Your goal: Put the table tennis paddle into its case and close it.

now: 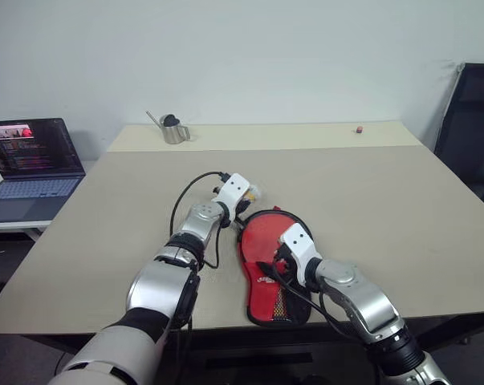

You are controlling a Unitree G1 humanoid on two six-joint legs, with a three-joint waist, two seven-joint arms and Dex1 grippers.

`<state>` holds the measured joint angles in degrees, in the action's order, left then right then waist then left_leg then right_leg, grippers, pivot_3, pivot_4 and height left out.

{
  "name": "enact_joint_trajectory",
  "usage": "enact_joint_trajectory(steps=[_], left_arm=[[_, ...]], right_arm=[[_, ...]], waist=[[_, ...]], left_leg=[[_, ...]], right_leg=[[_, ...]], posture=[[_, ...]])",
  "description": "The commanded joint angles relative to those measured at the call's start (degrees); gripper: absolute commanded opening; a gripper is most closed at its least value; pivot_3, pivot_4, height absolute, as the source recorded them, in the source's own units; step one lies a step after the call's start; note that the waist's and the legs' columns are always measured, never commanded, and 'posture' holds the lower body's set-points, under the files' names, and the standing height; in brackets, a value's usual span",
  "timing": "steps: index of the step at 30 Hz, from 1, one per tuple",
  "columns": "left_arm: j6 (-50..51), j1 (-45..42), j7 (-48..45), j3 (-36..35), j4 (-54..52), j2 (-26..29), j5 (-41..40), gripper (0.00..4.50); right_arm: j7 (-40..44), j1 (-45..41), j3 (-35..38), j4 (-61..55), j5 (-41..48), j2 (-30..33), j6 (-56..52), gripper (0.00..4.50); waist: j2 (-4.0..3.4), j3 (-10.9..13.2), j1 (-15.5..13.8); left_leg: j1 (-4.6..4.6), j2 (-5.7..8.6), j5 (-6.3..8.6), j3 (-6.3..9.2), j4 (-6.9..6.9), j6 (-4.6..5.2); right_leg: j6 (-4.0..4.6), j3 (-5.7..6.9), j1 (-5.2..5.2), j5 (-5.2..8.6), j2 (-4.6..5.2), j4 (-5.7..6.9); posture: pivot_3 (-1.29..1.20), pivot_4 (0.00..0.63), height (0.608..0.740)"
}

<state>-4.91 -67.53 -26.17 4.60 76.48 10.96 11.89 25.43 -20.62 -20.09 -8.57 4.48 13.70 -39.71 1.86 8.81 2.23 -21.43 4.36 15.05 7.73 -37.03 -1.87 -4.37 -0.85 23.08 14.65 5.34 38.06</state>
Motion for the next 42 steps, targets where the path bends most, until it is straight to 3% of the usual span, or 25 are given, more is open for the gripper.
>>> enact_joint_trajectory(steps=[1,23,37,42], left_arm=[[-1.94,-2.93,1.61,1.85,0.33,-0.89,2.69,0.13],[-3.84,-7.11,13.61,8.68,2.65,-5.43,14.78,0.13],[-6.34,-8.98,16.02,17.25,3.34,-9.05,24.16,0.13],[-4.99,-7.39,14.76,17.09,3.50,-9.36,24.11,0.13]], right_arm=[[-0.17,4.36,-2.17,3.82,-2.00,2.05,-3.89,4.50],[-5.22,14.56,-4.26,-12.27,-1.01,1.40,-14.76,4.50],[-8.42,19.18,-5.39,-18.04,-0.38,0.69,-18.33,4.50],[-9.01,19.20,-5.23,-17.87,-0.23,0.29,-18.38,4.50]], waist=[[0.00,-0.10,-0.08],[0.04,-0.24,-0.71],[0.05,-0.24,-0.72],[0.05,-0.24,-0.70]], left_leg=[[0.00,0.00,0.00,0.00,0.00,0.00],[-0.04,0.01,0.01,0.04,0.02,0.00],[-0.06,0.01,0.03,0.04,0.04,-0.02],[0.01,-0.01,0.04,0.04,0.06,-0.01]], right_leg=[[0.00,0.00,0.00,0.00,0.00,-0.01],[-0.28,0.06,-0.05,0.17,0.01,-0.11],[-0.35,0.12,-0.12,0.21,0.01,-0.23],[-0.36,0.18,-0.24,0.22,0.01,-0.24]], posture=[[0.00,0.150,0.740],[0.00,0.150,0.740],[0.00,0.150,0.740],[0.00,0.150,0.740]])
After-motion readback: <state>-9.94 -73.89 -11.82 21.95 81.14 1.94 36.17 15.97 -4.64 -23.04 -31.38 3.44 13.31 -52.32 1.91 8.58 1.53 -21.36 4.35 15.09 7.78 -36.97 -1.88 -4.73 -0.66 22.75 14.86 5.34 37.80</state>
